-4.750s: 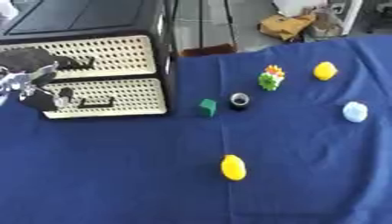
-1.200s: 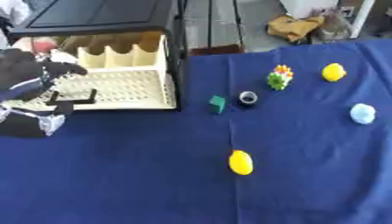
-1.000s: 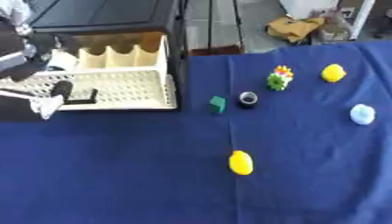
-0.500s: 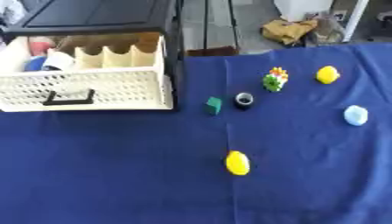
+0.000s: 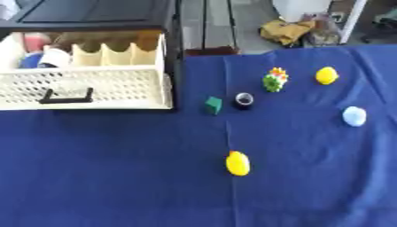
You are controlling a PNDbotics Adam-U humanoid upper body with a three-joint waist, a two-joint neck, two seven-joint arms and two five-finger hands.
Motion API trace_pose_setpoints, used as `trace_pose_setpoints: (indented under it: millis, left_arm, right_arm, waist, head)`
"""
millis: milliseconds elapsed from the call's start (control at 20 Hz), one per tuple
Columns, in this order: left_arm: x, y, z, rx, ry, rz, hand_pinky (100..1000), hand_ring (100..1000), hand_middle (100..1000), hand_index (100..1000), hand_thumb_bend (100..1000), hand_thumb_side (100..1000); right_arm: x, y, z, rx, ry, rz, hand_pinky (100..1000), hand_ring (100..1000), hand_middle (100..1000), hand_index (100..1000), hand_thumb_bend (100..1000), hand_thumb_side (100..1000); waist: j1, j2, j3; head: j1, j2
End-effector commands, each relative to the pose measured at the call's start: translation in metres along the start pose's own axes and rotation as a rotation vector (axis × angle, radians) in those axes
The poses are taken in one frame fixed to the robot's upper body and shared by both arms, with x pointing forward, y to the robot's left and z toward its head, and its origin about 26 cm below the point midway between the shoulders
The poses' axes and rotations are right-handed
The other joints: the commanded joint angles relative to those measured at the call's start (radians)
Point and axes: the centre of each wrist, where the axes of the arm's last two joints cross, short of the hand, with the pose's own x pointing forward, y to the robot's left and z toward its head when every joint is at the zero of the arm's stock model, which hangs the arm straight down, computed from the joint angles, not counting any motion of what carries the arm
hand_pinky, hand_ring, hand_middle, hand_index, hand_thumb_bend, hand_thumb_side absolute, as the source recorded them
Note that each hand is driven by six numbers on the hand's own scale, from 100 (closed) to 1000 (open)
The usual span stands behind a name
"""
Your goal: Pick up objects from table and place into drawer.
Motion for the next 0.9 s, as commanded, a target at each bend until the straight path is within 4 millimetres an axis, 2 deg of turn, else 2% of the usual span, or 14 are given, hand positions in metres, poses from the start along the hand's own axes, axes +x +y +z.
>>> trace_pose_setpoints:
  millis: [50,200,350,800,900]
  left_arm:
    - [0.001,-0.010,0.003,0.015,-0.044,0.090,640,771,772,955,313,796]
    - [-0.001,-0.022,0.011,-0.008,-0.034,0.153,638,786,777,951,309,809]
    - [-0.002,-0.029,0.016,-0.035,-0.011,0.185,643,784,769,919,264,853]
    - [-0.002,-0.043,0.018,-0.087,0.032,0.234,629,762,756,908,229,898]
    - [-0.002,-0.044,0.018,-0.095,0.037,0.241,629,763,756,905,224,905]
  right_arm:
    - [0.008,-0.020,-0.025,0.087,-0.044,0.115,706,812,517,804,100,977]
    - [0.012,-0.026,-0.040,0.196,-0.055,0.200,711,828,539,819,100,1000]
    - [0.016,-0.028,-0.052,0.355,-0.044,0.302,725,856,586,843,100,1000]
    - [0.022,-0.013,-0.072,0.697,0.090,0.507,747,890,663,876,100,1000]
    - [0.018,-0.010,-0.073,0.749,0.134,0.531,752,896,677,880,100,1000]
  waist:
    - [-0.005,-0.030,0.003]
    - [-0.007,-0.034,0.004]
    - [-0.011,-0.038,0.005]
    - [-0.026,-0.039,0.023]
    - [-0.030,-0.038,0.029]
  head:
    - [-0.008,0.006]
    - [-0.014,0.008]
    - [-0.022,0.014]
    - [-0.053,0.013]
    - [-0.060,0.011]
